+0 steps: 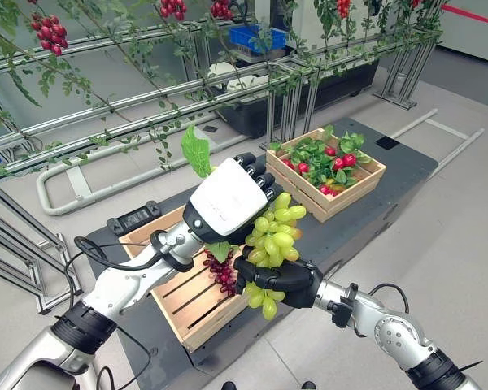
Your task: Pick up the fruits from the basket on one side to the basket on the other side
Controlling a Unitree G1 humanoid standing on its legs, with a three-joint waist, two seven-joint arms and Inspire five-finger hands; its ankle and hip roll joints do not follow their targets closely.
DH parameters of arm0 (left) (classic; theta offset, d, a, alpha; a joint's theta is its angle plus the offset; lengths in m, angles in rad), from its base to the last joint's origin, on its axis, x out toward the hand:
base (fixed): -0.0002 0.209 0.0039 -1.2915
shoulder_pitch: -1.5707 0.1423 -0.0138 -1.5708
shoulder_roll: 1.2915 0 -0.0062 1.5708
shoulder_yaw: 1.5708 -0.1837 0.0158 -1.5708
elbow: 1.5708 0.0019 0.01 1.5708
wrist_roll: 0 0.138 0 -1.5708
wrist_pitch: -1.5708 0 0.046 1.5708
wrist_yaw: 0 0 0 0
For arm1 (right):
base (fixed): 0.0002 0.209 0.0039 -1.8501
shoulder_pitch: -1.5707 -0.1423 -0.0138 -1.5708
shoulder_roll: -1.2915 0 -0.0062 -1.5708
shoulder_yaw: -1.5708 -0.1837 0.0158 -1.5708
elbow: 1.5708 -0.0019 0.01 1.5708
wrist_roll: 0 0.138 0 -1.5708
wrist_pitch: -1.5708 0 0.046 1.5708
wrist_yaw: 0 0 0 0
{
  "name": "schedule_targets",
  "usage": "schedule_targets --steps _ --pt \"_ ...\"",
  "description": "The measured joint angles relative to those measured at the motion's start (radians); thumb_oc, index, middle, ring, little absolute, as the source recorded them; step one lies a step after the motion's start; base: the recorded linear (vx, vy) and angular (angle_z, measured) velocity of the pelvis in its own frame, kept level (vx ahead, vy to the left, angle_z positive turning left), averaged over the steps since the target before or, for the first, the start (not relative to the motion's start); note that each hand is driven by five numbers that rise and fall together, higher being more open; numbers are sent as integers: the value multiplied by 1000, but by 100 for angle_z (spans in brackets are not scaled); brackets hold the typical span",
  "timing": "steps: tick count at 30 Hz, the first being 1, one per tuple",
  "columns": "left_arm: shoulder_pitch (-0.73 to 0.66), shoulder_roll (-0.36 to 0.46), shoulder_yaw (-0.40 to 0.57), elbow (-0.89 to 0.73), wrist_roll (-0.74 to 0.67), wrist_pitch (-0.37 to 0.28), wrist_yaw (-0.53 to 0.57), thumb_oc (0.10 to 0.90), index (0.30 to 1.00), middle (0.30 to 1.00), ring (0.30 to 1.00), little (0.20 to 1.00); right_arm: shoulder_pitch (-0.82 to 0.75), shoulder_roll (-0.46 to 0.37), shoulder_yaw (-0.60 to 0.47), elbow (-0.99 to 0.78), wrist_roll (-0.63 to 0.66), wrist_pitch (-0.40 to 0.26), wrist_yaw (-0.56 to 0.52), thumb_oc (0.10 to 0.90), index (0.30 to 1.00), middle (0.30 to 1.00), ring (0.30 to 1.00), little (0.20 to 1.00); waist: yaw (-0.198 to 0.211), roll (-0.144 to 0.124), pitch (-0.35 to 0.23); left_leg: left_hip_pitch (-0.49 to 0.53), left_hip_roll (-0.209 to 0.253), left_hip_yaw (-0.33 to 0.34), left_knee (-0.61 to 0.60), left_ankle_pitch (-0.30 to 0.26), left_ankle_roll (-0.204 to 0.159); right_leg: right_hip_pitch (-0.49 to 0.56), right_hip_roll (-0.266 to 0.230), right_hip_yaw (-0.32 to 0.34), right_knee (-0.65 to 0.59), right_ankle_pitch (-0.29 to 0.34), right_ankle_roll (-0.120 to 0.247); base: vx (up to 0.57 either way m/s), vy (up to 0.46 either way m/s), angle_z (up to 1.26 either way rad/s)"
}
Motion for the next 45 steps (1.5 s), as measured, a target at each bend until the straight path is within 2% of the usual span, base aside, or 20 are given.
schedule_targets --steps 1,5,11,13,17,22,23,24,25,27,28,29,30,32,33,34,35,39,41,45 --pt "19 -3 16 0 -6 2 -6 800 900 900 900 900 6 5 -1 0 0 -1 0 400 300 300 300 300 -2 0 0 0 0 2 0 -1 0 0 0 1 0 0 0 -12 -52 -2" --pt "81 -3 59 6 -35 2 -10 800 900 900 900 900 37 15 -12 0 0 -19 0 400 300 300 300 300 -5 0 0 0 1 9 0 -3 0 -4 1 6 0 0 0 -10 -61 -4" --pt "211 -3 132 25 -88 0 -11 800 900 900 900 900 87 38 -122 -5 0 -78 0 400 300 300 300 300 -10 -3 -2 -5 6 29 0 -7 -2 -23 8 29 0 1 0 -30 -101 -12" --pt "237 -4 153 47 -181 -10 -22 800 900 900 900 900 97 36 -164 -7 0 -106 -1 400 300 300 300 300 -12 -7 -4 -12 11 35 0 -8 -4 -34 13 34 -1 2 -2 -37 -103 -11" --pt "315 -46 271 55 -446 -55 -190 800 900 900 900 900 115 35 -235 -7 0 -143 -3 400 300 300 300 300 -13 -14 -6 -20 21 55 1 -11 -10 -57 29 59 -4 5 -7 -85 -144 -18" --pt "320 -30 304 56 -609 -61 -346 800 900 900 900 900 115 26 -265 -7 0 -169 -5 400 300 300 300 300 -4 -26 0 -30 32 84 1 -13 -20 -86 49 89 -4 10 -18 -57 -100 -20" --pt "320 -27 304 55 -683 -71 -399 800 900 900 900 900 116 23 -273 -7 0 -169 -4 400 300 300 300 300 -6 -32 4 -29 35 85 1 -14 -21 -90 54 93 -4 9 -19 9 -27 -13" --pt "320 -28 304 53 -732 -74 -427 800 900 900 900 900 118 23 -279 -7 0 -170 -4 400 300 300 300 300 -7 -34 5 -28 37 81 1 -17 -25 -94 56 102 -4 8 -20 24 -6 -40" --pt "324 -29 310 52 -799 -82 -463 800 900 900 900 900 118 24 -285 -7 0 -172 -4 400 300 300 300 300 11 -39 8 -23 39 66 1 -25 -31 -105 63 128 -4 11 -22 31 34 -63" --pt "338 -41 331 52 -918 -87 -546 800 900 900 900 900 119 26 -286 -6 -1 -173 -2 400 300 300 300 300 18 -38 17 -10 38 11 1 -37 -30 -105 69 168 -4 22 -28 24 71 -67" --pt "354 -66 340 51 -1012 -87 -596 800 900 900 900 900 121 30 -284 -6 -2 -173 0 400 300 300 300 300 28 -40 21 4 31 -36 3 -44 -20 -105 67 203 0 27 -24 1 133 -62" --pt "357 -83 342 52 -1049 -87 -618 800 900 900 900 900 121 30 -284 -6 -3 -173 1 400 300 300 300 300 37 -42 25 10 25 -51 10 -48 -14 -104 63 225 0 31 -22 -2 173 -88" --pt "358 -129 340 51 -1137 -87 -669 800 900 900 900 900 119 29 -284 -6 -6 -173 3 400 300 300 300 300 48 -46 35 11 9 -90 42 -69 -4 -101 49 264 0 35 -16 -6 213 -77" --pt "358 -202 339 45 -1242 -87 -735 800 900 900 900 900 110 29 -282 -6 -9 -174 3 400 300 300 300 300 44 -38 47 15 -16 -153 64 -105 24 -101 34 303 0 41 -5 -9 212 -69" --pt "354 -215 330 31 -1299 -87 -772 800 900 900 900 900 99 33 -280 -5 -12 -174 4 400 300 300 300 300 42 -32 60 28 -26 -183 56 -125 -3 -107 32 323 0 50 10 -55 298 -77" --pt "353 -221 326 28 -1354 -87 -820 800 900 900 900 900 98 38 -273 -5 -13 -174 4 400 300 300 300 300 47 -45 67 33 -63 -219 73 -138 19 -114 20 366 0 56 17 -67 375 -92" --pt "352 -229 324 28 -1442 -79 -891 800 900 900 900 900 99 48 -266 -5 -14 -174 3 400 300 300 300 300 45 -55 73 40 -87 -221 82 -145 35 -117 5 391 0 62 26 -78 273 -68" --pt "315 -276 234 25 -1660 -20 -1103 800 900 900 900 900 111 108 -246 2 -14 -177 3 400 300 300 300 300 32 -58 74 69 -125 -166 63 -139 66 -116 -29 384 1 84 58 -108 327 -41" --pt "278 -288 169 27 -1712 8 -1141 800 900 900 900 900 107 146 -234 33 -9 -197 3 400 300 300 300 300 29 -57 74 77 -132 -151 55 -135 76 -118 -37 384 1 88 64 -118 264 -27" --pt "244 -310 158 79 -1777 37 -1173 800 900 900 900 900 107 169 -234 47 -9 -221 1 400 300 300 300 300 -22 -57 74 87 -157 -124 54 -141 89 -124 -48 388 11 97 76 -143 273 -25"
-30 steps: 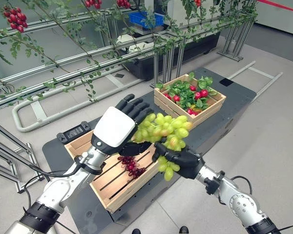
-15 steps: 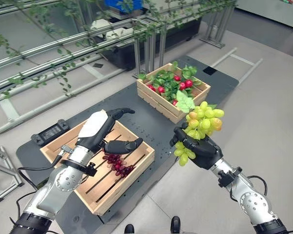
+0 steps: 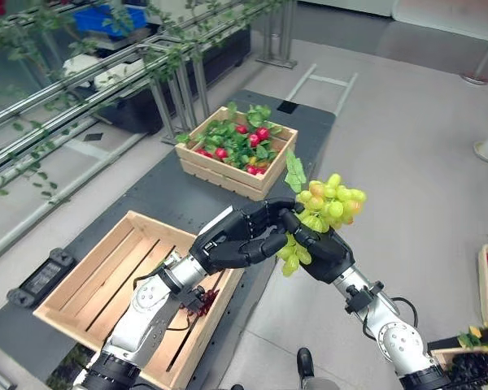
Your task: Pick up the fruits from the basket on one side to the basket on the other side
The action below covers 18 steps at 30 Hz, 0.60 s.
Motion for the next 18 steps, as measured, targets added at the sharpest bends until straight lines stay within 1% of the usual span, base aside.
schedule_targets --steps 2,4,5,6,7,8,9,10,11,12,13,14,15,16,17,18 --pt "-17 -19 -7 19 -24 33 -6 800 900 900 900 900 0 16 -1 24 3 -17 0 400 300 300 300 300 -10 0 1 2 -18 22 16 -10 15 -22 -4 -1 27 2 2 -153 228 -47" --pt "-16 -35 -3 30 -34 44 -6 800 900 900 900 900 -2 24 -1 36 3 -18 0 400 300 300 300 300 -19 -2 5 3 -30 42 37 -20 28 -38 -4 -10 50 12 -2 -112 136 -57" --pt "-17 -38 -4 35 -34 49 -5 800 900 900 900 900 -3 28 -1 46 3 -17 0 400 300 300 300 300 -23 -7 8 15 -42 65 40 -25 35 -46 -3 -28 48 34 -8 -124 102 -104" --pt "-18 -28 -2 36 -34 51 -2 800 900 900 900 900 -17 22 5 60 4 -10 0 400 300 300 300 300 -14 -18 16 7 -49 86 54 -36 52 -58 0 -57 40 69 -18 -130 71 -107" --pt "-18 -22 -2 36 -34 53 -1 800 900 900 900 900 -24 16 9 65 4 -9 0 400 300 300 300 300 -11 -24 20 7 -57 102 56 -39 55 -63 1 -68 29 95 -19 -150 55 -105" --pt "-18 -21 -6 38 -35 66 1 800 900 900 900 900 -25 2 9 76 5 -2 1 400 300 300 300 300 -22 -25 22 4 -48 141 55 -34 65 -68 -4 -107 16 22 -14 -162 29 -87" --pt "-15 -33 -17 38 -35 80 13 800 900 900 900 900 -27 -28 9 82 8 6 1 400 300 300 300 300 -20 21 34 4 -3 184 45 -20 60 -121 14 -199 165 -17 -60 -152 12 -76" --pt "-15 -35 -18 38 -35 86 13 800 900 900 900 900 -27 -45 9 81 8 9 1 400 300 300 300 300 -19 43 39 6 20 203 33 -11 57 -145 18 -240 260 -27 -67 -149 -58 -71" --pt "-16 -35 -24 38 -35 89 15 800 900 900 900 900 -28 -61 9 81 9 18 2 400 300 300 300 300 -11 66 45 4 50 229 24 -4 52 -154 10 -289 362 -52 -57 -132 -72 -82" --pt "-16 -24 -27 38 -35 89 19 800 900 900 900 900 -29 -67 11 81 10 27 2 400 300 300 300 300 12 73 49 2 75 269 23 -3 49 -152 -8 -341 450 -96 -51 -127 -80 -89" --pt "-16 -17 -28 38 -36 89 20 800 900 900 900 900 -29 -67 14 82 10 29 2 400 300 300 300 300 25 72 50 0 87 286 23 -1 46 -137 -20 -362 472 -123 -48 -77 -143 -88" --pt "-16 -7 -27 37 -36 89 21 800 900 900 900 900 -32 -66 18 83 12 29 2 400 300 300 300 300 39 67 50 -1 94 304 23 0 44 -102 -50 -400 475 -154 -48 -53 -189 -73" --pt "-16 -8 -27 37 -41 89 24 800 900 900 900 900 -36 -66 21 85 12 29 2 400 300 300 300 300 57 64 49 0 99 336 23 0 39 -67 -80 -441 451 -175 -59 -40 -185 -69" --pt "-15 -8 -26 37 -47 89 26 800 900 900 900 900 -38 -64 22 85 12 29 2 400 300 300 300 300 69 63 48 0 100 346 23 0 39 -52 -91 -456 425 -179 -65 -16 -220 -74" --pt "-15 -6 -26 36 -61 89 28 800 900 900 900 900 -41 -58 26 86 12 29 2 400 300 300 300 300 85 57 47 0 96 343 23 -1 33 -14 -98 -471 359 -177 -74 -7 -185 -60" --pt "-15 -3 -22 35 -67 89 29 800 900 900 900 900 -44 -55 33 88 12 29 2 400 300 300 300 300 89 53 46 1 99 337 24 0 11 11 -90 -469 299 -179 -80 -11 -259 -66"
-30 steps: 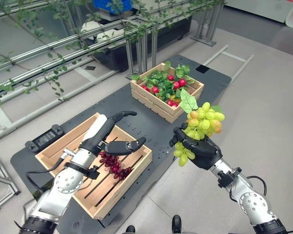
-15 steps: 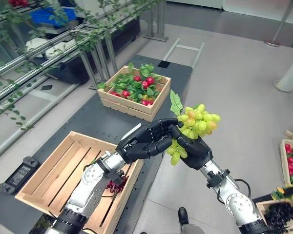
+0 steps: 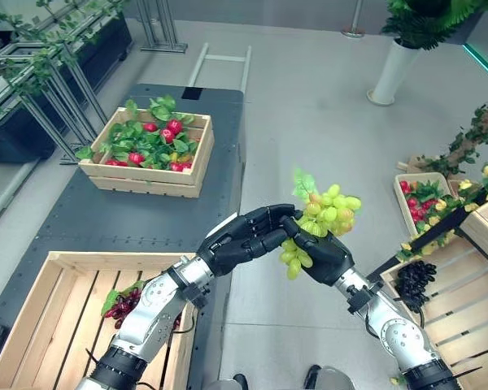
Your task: Pick up the fruits from the basket on one side to the basket on the other side
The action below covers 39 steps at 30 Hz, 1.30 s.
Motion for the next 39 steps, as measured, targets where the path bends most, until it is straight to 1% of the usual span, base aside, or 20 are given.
schedule_targets --steps 1,2,3,5,6,11,18,22,23,25,26,28,30,31,32,33,34,35,36,39 --pt "5 -5 8 -4 -6 0 4 800 900 900 900 900 -9 8 10 9 -3 0 0 400 300 300 300 300 8 -4 -2 0 0 -6 0 -1 -15 44 32 -4 -97 7 5 -16 -262 -72" --pt "10 -13 16 -11 -7 0 5 800 900 900 900 900 -12 16 13 9 -5 0 0 400 300 300 300 300 23 -3 -2 0 7 -7 6 -8 -33 71 58 4 -180 39 42 -26 -327 -83" --pt "14 -22 20 -16 -7 0 6 800 900 900 900 900 -11 23 17 9 -8 0 -3 400 300 300 300 300 23 -5 -2 -8 28 -6 27 -15 -48 90 90 7 -240 75 16 -26 -280 -71" --pt "16 -32 19 -28 -7 0 12 800 900 900 900 900 -13 24 25 6 -8 -4 -3 400 300 300 300 300 21 -29 -4 -38 48 -22 61 -35 -65 105 112 27 -300 106 4 -25 -277 -57" --pt "21 -41 17 -30 -8 -1 20 800 900 900 900 900 -14 15 29 5 -9 -7 -5 400 300 300 300 300 21 -34 -11 -3 47 -46 -7 -1 -85 97 139 46 -309 115 -5 -24 -304 -57" --pt "22 -49 13 -58 -28 -1 38 800 900 900 900 900 -10 29 36 0 -18 -7 -5 400 300 300 300 300 -28 -70 -33 3 75 -18 -35 24 -107 72 164 67 -313 113 -23 -19 -281 -24" --pt "22 -87 13 -84 -37 -3 44 800 900 900 900 900 -8 -2 29 -41 -20 -6 -6 400 300 300 300 300 -70 -64 -37 -1 100 -2 -38 30 -117 51 195 91 -310 117 -44 -40 -254 -13" --pt "22 -86 7 -93 -37 -5 44 800 900 900 900 900 -8 -36 22 -79 -53 4 -11 400 300 300 300 300 -72 -60 -38 -4 104 4 -31 34 -123 28 211 132 -310 123 -57 -8 -146 -31" --pt "21 -85 5 -93 -34 -5 45 800 900 900 900 900 -8 -46 21 -80 -53 8 -10 400 300 300 300 300 -75 -61 -38 -15 105 -9 7 30 -128 23 214 144 -307 122 -60 49 -35 -36" --pt "21 -83 -2 -93 -34 -5 49 800 900 900 900 900 -8 -51 17 -81 -52 18 -10 400 300 300 300 300 -60 -78 -34 -63 91 -51 134 18 -121 34 188 187 -310 123 -78 88 89 -36" --pt "24 -79 -2 -94 -35 -7 50 800 900 900 900 900 -8 -58 16 -87 -52 21 -10 400 300 300 300 300 -54 -88 -35 -114 76 -133 208 -13 -116 35 173 233 -310 126 -80 110 144 -46" --pt "25 -72 2 -113 -37 -11 49 800 900 900 900 900 -17 -73 14 -103 -52 21 -8 400 300 300 300 300 -40 -80 -38 -102 43 -304 63 -11 -122 29 174 279 -311 128 -67 129 168 -61" --pt "19 -77 5 -116 -48 -12 48 800 900 900 900 900 -24 -80 6 -115 -52 21 -7 400 300 300 300 300 -55 -71 -37 -107 33 -361 -27 -1 -128 28 178 305 -314 131 -61 152 226 -58" --pt "18 -77 6 -116 -52 -12 46 800 900 900 900 900 -25 -80 5 -117 -52 22 -7 400 300 300 300 300 -57 -67 -37 -106 27 -357 -52 -1 -128 30 182 322 -314 133 -58 159 290 -81" --pt "16 -79 8 -116 -68 -12 39 800 900 900 900 900 -25 -82 3 -125 -51 22 -8 400 300 300 300 300 -59 -51 -38 -105 30 -351 -60 14 -107 29 191 322 -314 135 -54 97 219 -106" --pt "17 -79 11 -116 -78 -12 38 800 900 900 900 900 -21 -68 2 -129 -51 21 -13 400 300 300 300 300 -54 -47 -37 -103 32 -329 -57 37 -94 26 188 315 -315 127 -39 89 196 -93" --pt "17 -83 13 -116 -82 -11 37 800 900 900 900 900 -17 -61 0 -131 -51 21 -15 400 300 300 300 300 -53 -24 -31 -101 48 -315 -66 62 -83 22 196 289 -293 131 -37 64 161 -80" --pt "17 -78 7 -123 -85 -11 34 800 900 900 900 900 -14 -57 -2 -136 -50 21 -15 400 300 300 300 300 -61 -17 -36 -86 64 -296 -80 98 -87 10 196 250 -215 111 -38 45 126 -51" --pt "17 -53 9 -131 -86 -11 27 800 900 900 900 900 -4 -55 -2 -149 -50 21 -15 400 300 300 300 300 -62 -33 -45 -81 50 -276 -83 105 -90 15 172 241 -211 54 -16 57 156 -48" --pt "19 -50 14 -136 -86 -9 20 800 900 900 900 900 14 -37 -3 -154 -49 12 -16 400 300 300 300 300 -76 -19 -39 -69 40 -265 -78 114 -87 51 165 242 -274 93 -2 40 117 -23"
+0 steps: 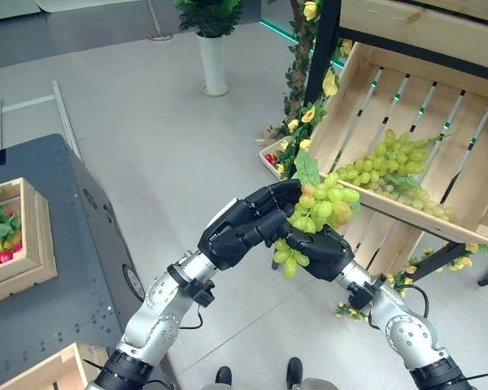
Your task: Pick up the fruits from the basket on one side to the basket on the other side
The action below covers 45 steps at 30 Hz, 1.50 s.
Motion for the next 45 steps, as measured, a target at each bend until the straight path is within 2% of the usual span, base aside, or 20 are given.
schedule_targets --steps 3,12,15,23,32,34,38,42,45 --pt "-1 -3 12 -1 0 15 -11 800 900 900 900 900 3 2 3 -1 0 -5 0 400 300 300 300 300 -12 2 1 20 -10 44 0 -8 7 15 -1 32 -35 18 4 11 67 -35" --pt "-6 -22 14 -5 0 25 -11 800 900 900 900 900 3 -22 -1 -14 0 -15 0 400 300 300 300 300 -55 3 2 65 -1 110 -1 -33 5 27 7 61 -40 13 7 -6 -6 -22" --pt "-7 -34 12 -16 0 25 -11 800 900 900 900 900 3 -57 -13 -41 0 -15 -1 400 300 300 300 300 -67 3 2 64 0 112 -7 -36 8 23 8 63 -40 16 7 10 -23 -7" --pt "-31 -41 21 -34 1 25 -45 800 900 900 900 900 -9 -132 -37 -116 -9 -15 -30 400 300 300 300 300 -66 2 1 60 4 119 0 -38 3 14 16 72 -40 30 1 -1 -2 -4" --pt "-84 -7 57 -18 18 36 -115 800 900 900 900 900 -62 -218 -43 -133 -58 -15 -30 400 300 300 300 300 -78 1 0 61 5 128 0 -39 3 12 19 84 -40 30 0 4 14 -2" --pt "-103 25 57 -10 22 35 -133 800 900 900 900 900 -78 -262 -43 -133 -79 -15 -28 400 300 300 300 300 -86 1 0 61 5 129 0 -39 3 12 18 84 -40 30 1 3 16 0" --pt "-132 50 57 -6 33 35 -142 800 900 900 900 900 -97 -297 -43 -135 -80 -15 -27 400 300 300 300 300 -94 1 -2 62 5 129 0 -39 3 12 19 85 -40 30 1 0 0 0" --pt "-153 51 54 4 63 22 -143 800 900 900 900 900 -133 -370 -42 -134 -111 -14 -28 400 300 300 300 300 -97 4 -7 62 5 129 0 -39 3 12 20 87 -38 30 0 0 0 0" --pt "-172 52 48 22 86 0 -145 800 900 900 900 900 -148 -390 -42 -128 -119 -14 -28 400 300 300 300 300 -95 4 -10 62 6 129 0 -39 3 12 21 86 -36 32 -2 0 0 0"
